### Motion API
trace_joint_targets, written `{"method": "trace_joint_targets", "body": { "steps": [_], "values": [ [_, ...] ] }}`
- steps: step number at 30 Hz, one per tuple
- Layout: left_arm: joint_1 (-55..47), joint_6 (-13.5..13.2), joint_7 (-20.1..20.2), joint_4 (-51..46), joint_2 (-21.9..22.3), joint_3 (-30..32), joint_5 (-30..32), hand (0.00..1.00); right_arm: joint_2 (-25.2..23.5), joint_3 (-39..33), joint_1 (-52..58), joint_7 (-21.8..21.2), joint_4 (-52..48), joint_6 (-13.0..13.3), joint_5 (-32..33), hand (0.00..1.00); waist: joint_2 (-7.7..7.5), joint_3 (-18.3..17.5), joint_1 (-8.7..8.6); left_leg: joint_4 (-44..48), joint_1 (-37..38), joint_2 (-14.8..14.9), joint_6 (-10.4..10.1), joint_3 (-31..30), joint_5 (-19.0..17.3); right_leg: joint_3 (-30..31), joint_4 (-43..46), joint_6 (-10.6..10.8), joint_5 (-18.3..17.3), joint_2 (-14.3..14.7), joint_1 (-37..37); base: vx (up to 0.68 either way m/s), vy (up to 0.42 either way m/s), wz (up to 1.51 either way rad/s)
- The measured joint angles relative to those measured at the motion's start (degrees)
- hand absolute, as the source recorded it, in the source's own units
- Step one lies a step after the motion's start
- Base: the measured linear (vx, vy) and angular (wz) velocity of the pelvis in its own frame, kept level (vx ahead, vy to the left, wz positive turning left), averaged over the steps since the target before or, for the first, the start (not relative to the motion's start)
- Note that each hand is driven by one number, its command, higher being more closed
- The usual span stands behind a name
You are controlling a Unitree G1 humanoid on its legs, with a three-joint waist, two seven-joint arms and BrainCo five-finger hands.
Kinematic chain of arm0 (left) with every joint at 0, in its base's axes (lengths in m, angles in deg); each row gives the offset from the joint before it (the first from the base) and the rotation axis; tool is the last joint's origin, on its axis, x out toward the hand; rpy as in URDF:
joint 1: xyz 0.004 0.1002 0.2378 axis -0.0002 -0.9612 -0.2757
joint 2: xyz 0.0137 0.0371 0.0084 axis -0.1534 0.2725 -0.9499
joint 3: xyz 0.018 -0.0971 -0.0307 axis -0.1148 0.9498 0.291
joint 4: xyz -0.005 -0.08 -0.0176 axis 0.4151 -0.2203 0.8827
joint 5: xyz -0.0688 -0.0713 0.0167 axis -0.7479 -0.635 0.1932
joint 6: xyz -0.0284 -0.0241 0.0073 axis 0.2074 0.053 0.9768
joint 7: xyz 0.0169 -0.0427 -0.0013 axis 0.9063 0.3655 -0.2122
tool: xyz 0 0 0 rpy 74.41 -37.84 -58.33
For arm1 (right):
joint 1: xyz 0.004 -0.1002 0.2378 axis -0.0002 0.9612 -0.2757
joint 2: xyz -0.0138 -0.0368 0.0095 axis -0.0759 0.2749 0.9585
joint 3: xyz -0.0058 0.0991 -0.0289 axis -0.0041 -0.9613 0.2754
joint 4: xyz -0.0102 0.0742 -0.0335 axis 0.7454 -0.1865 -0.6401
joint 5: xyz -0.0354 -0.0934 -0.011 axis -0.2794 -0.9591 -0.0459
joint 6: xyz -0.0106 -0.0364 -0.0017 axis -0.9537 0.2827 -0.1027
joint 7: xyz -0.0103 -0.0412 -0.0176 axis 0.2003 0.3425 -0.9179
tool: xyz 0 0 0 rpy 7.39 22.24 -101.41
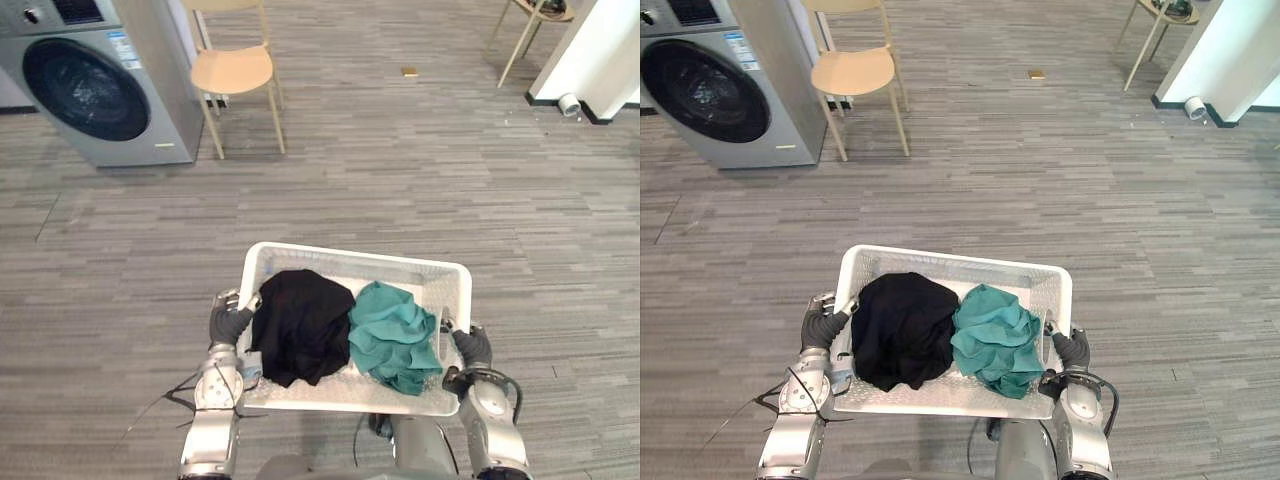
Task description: Pick up the laundry basket with both hands and put the clothes into the washing machine.
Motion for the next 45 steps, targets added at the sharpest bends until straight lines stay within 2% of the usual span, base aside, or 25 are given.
{"method": "trace_joint_targets", "body": {
  "steps": [1,2,4,5,7,9,11,12,16,17,19,21,24,26,30,32,35,37,38,40,41,42,43,44,45],
  "values": [
    [0.2,0.1,0.0,0.8,1.5,0.1,0.4,1.00,1.3,0.7,0.1,0.0,-0.8,0.0,0.0,1.00,3.31,-0.3,0.24,2.4,0.5,3.2,-0.9,-0.6,-0.3,-0.2,3.8,-1.4,-0.1,2.4,-0.2,0.63,-0.054,-0.13],
    [0.7,0.1,-0.1,0.8,2.3,0.3,0.7,1.00,1.9,0.8,0.4,0.0,-1.9,-0.1,0.0,1.00,3.39,-0.3,0.26,7.4,-1.1,4.4,-2.4,-1.4,1.8,-0.5,6.5,-2.0,-3.9,2.7,0.1,0.75,-0.093,-0.13],
    [0.6,0.1,-0.4,0.8,3.8,0.7,0.7,1.00,2.9,1.5,1.5,0.0,-4.7,-0.1,0.1,1.00,3.46,-0.2,0.18,23.2,-6.0,6.7,1.9,-3.0,11.2,-1.1,8.7,-2.5,-9.0,3.5,4.0,0.60,-0.124,0.06],
    [-0.5,0.0,-0.8,0.8,4.2,0.9,0.6,1.00,4.0,2.3,2.7,0.0,-7.3,0.0,0.1,1.00,3.17,-0.1,0.88,35.8,-10.8,9.7,4.7,-3.8,24.3,-1.2,7.0,-3.1,-11.1,3.9,8.8,0.56,-0.117,0.12],
    [-1.0,-0.9,-0.9,0.6,4.3,0.7,-0.1,1.00,4.4,2.3,3.4,1.1,-11.2,0.2,0.1,1.00,2.70,0.2,2.22,51.7,-20.8,14.5,5.9,-4.2,22.4,-1.6,2.2,-3.3,-12.2,5.0,16.9,0.54,-0.112,0.14],
    [-1.0,-1.5,-0.9,0.0,4.2,0.6,-1.0,1.00,4.4,2.3,3.5,1.4,-13.1,0.5,0.1,1.00,1.46,0.6,3.97,54.0,-28.0,14.2,5.9,-4.6,18.3,-1.7,-3.0,-3.2,-12.3,4.4,23.0,0.51,-0.073,0.08],
    [-1.0,-2.4,-0.8,0.0,4.0,0.6,-1.1,1.00,4.4,2.4,3.4,1.2,-13.5,0.9,0.1,1.00,0.84,0.7,5.17,48.1,-33.2,12.7,4.2,-4.0,15.1,-2.5,-6.9,-1.2,-13.8,3.4,27.9,0.52,0.018,0.15],
    [-1.4,-2.4,-0.8,-0.2,4.1,0.6,-1.4,1.00,4.4,2.4,3.5,1.1,-13.3,0.8,0.1,1.00,0.74,0.8,6.31,34.9,-35.8,11.5,3.4,-2.0,14.2,-3.1,-8.6,0.1,-15.3,2.7,31.2,0.46,0.135,0.18],
    [-2.0,-2.3,-0.8,-0.5,4.2,1.3,-1.4,1.00,4.6,2.3,3.4,0.7,-13.3,0.8,0.1,1.00,0.51,0.8,6.45,6.8,-35.9,6.1,0.7,-1.1,16.8,-4.1,-9.0,4.8,-19.9,-0.9,35.7,0.53,0.267,0.20],
    [-2.3,-2.3,-0.8,-1.1,4.3,1.9,-1.3,1.00,4.3,2.6,3.0,0.7,-12.4,0.8,0.1,1.00,-0.14,0.2,6.95,5.1,-35.1,4.4,2.4,-0.2,24.1,-3.9,-8.9,6.8,-21.4,-2.8,37.1,0.55,0.295,0.09],
    [-2.0,-2.1,-1.0,-1.9,4.8,2.8,-1.3,1.00,3.8,3.1,1.2,0.8,-10.2,0.8,0.0,1.00,-3.35,-0.1,7.34,9.8,-36.0,2.5,7.2,1.4,21.5,-3.2,-8.4,8.2,-20.7,-5.9,37.5,0.52,0.269,0.09],
    [-1.9,-1.6,-1.0,-2.0,4.8,3.8,-1.1,1.00,3.4,3.1,0.1,-0.1,-9.4,0.8,-0.1,1.00,-4.36,-0.2,8.28,16.3,-36.6,2.2,8.2,2.3,17.4,-2.1,-3.9,9.6,-19.7,-7.6,37.8,0.61,0.340,0.13],
    [-4.2,-1.4,-0.9,-4.2,4.5,4.1,-0.9,1.00,2.6,3.3,-0.9,-0.5,-7.6,0.8,-1.2,1.00,-4.56,-0.2,9.17,15.2,-28.5,-0.2,8.6,3.4,9.8,1.6,19.3,11.4,-12.9,-12.0,31.3,0.51,0.310,0.08],
    [-4.8,-0.9,-1.2,-5.1,2.8,4.3,-0.9,1.00,1.1,4.1,-1.5,-0.4,-5.1,1.3,-1.3,1.00,-5.21,-0.4,8.52,11.7,-22.0,-2.6,9.9,2.7,6.6,3.8,41.5,7.9,-14.0,-14.2,20.7,0.48,0.198,0.19],
    [-5.7,-0.8,-1.3,-5.2,1.9,4.1,-0.6,1.00,0.1,4.8,0.3,-0.4,-4.1,1.3,-1.6,1.00,-4.04,-0.4,5.77,4.6,-11.7,-3.5,10.2,-0.5,5.1,2.0,40.9,3.3,-21.8,-8.6,9.1,0.47,0.078,0.45],
    [-5.4,-0.7,-1.3,-5.2,1.7,2.5,0.3,1.00,0.2,4.1,1.5,-0.2,-5.2,1.3,-1.6,1.00,-3.92,-0.4,3.91,2.9,-7.2,-3.4,8.4,-2.8,3.9,2.0,25.1,3.4,-21.6,-5.2,3.2,0.50,-0.005,0.76],
    [-5.5,-0.8,-1.4,-5.2,1.7,1.8,1.1,1.00,0.8,4.3,3.3,0.0,-7.9,1.4,-1.6,1.00,-4.51,-0.8,3.18,2.8,-1.9,-3.2,4.2,-3.3,1.2,1.8,3.9,1.9,-12.8,-2.7,1.9,0.58,-0.052,0.58],
    [-5.9,-0.4,-2.2,-4.2,2.1,0.9,1.4,1.00,1.0,4.6,5.5,0.3,-8.0,1.3,-1.5,1.00,-3.71,-2.9,2.78,3.3,2.4,-2.4,2.4,-6.9,-0.2,1.6,5.1,-0.3,-3.2,-1.7,3.2,0.67,-0.143,0.64],
    [-5.9,-0.4,-2.2,-3.7,2.8,0.5,1.5,1.00,1.1,4.5,6.2,0.4,-8.1,1.3,-1.5,1.00,-2.36,-3.9,2.61,4.8,2.5,-1.1,2.3,-7.8,-0.1,0.7,7.1,-0.5,-4.3,-1.1,3.3,0.84,-0.165,0.52],
    [-6.1,-0.3,-2.4,-3.8,4.8,0.8,1.5,1.00,2.6,4.6,6.5,0.4,-9.5,1.1,-1.5,1.00,1.36,-4.7,3.12,20.9,-2.4,3.5,1.2,-10.2,4.3,-1.3,10.6,-1.4,-9.7,2.6,6.1,0.75,-0.143,0.00],
    [-6.4,-0.3,-2.3,-3.8,4.8,1.2,1.5,1.00,3.0,5.3,7.4,0.4,-11.6,0.7,-1.5,1.00,3.02,-4.4,3.19,38.2,-9.3,6.7,-0.5,-11.7,19.5,-0.8,9.9,-2.4,-12.4,4.9,10.7,0.62,-0.108,-0.24],
    [-6.7,-0.4,-2.3,-3.8,4.8,1.4,1.5,1.00,3.2,5.5,7.7,0.4,-12.4,0.7,-1.5,1.00,3.31,-4.4,3.40,44.5,-12.2,8.1,-1.7,-12.0,22.1,-0.4,8.7,-2.6,-13.1,5.8,12.8,0.59,-0.075,-0.36],
    [-6.8,-0.5,-2.1,-3.9,4.8,1.3,1.4,1.00,3.0,5.3,8.0,0.7,-13.3,0.6,-1.5,1.00,3.51,-4.3,3.81,52.4,-16.5,10.1,-0.6,-12.1,21.1,0.2,7.3,-3.1,-14.0,7.0,15.7,0.53,-0.019,-0.54],
    [-6.8,-0.6,-2.2,-4.0,4.3,1.2,1.4,1.00,2.3,5.2,8.0,1.6,-13.7,0.6,-1.5,1.00,2.56,-4.1,4.64,57.7,-22.2,10.9,3.1,-10.6,18.2,2.5,5.2,-3.3,-15.2,7.5,19.8,0.52,-0.024,-0.50],
    [-6.8,-0.6,-2.2,-4.0,4.3,1.2,1.4,1.00,2.2,5.2,8.0,1.7,-13.7,0.6,-1.5,1.00,2.23,-4.0,4.75,57.5,-23.2,10.9,3.7,-10.3,17.6,3.0,4.7,-3.3,-15.3,7.4,20.4,0.59,-0.012,-0.67]
  ]
}}
